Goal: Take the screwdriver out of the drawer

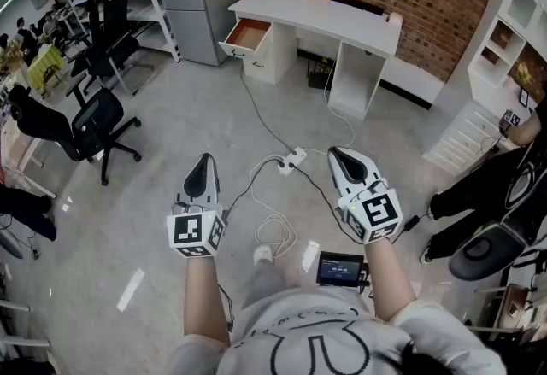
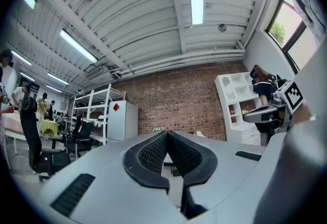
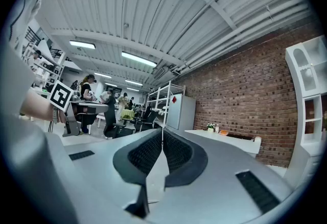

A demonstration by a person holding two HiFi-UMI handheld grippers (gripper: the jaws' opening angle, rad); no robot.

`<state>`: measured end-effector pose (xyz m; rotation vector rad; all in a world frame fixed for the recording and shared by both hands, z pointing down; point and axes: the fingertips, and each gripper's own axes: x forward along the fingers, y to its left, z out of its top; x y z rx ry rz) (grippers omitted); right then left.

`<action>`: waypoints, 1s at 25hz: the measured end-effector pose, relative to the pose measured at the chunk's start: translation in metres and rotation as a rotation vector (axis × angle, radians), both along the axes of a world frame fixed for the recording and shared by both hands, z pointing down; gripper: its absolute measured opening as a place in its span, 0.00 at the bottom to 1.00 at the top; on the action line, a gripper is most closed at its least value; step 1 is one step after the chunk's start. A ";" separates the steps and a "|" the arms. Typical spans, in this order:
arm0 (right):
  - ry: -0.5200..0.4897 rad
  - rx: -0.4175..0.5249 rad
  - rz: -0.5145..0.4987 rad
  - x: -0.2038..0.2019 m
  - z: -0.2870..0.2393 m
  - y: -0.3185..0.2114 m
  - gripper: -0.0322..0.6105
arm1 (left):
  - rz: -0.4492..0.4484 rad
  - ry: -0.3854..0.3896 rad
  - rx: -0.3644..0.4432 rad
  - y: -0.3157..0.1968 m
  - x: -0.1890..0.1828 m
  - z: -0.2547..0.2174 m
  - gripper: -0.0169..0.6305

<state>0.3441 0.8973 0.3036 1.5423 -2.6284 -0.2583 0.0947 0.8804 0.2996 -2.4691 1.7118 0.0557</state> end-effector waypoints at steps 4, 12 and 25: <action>0.002 -0.007 0.004 -0.017 0.000 -0.039 0.09 | 0.012 0.004 -0.001 -0.043 -0.012 -0.001 0.05; -0.006 0.005 0.021 -0.058 -0.006 -0.131 0.09 | 0.033 0.011 0.006 -0.139 -0.054 -0.006 0.05; -0.004 -0.017 0.070 -0.107 -0.005 -0.242 0.09 | 0.047 0.048 -0.026 -0.257 -0.113 0.003 0.05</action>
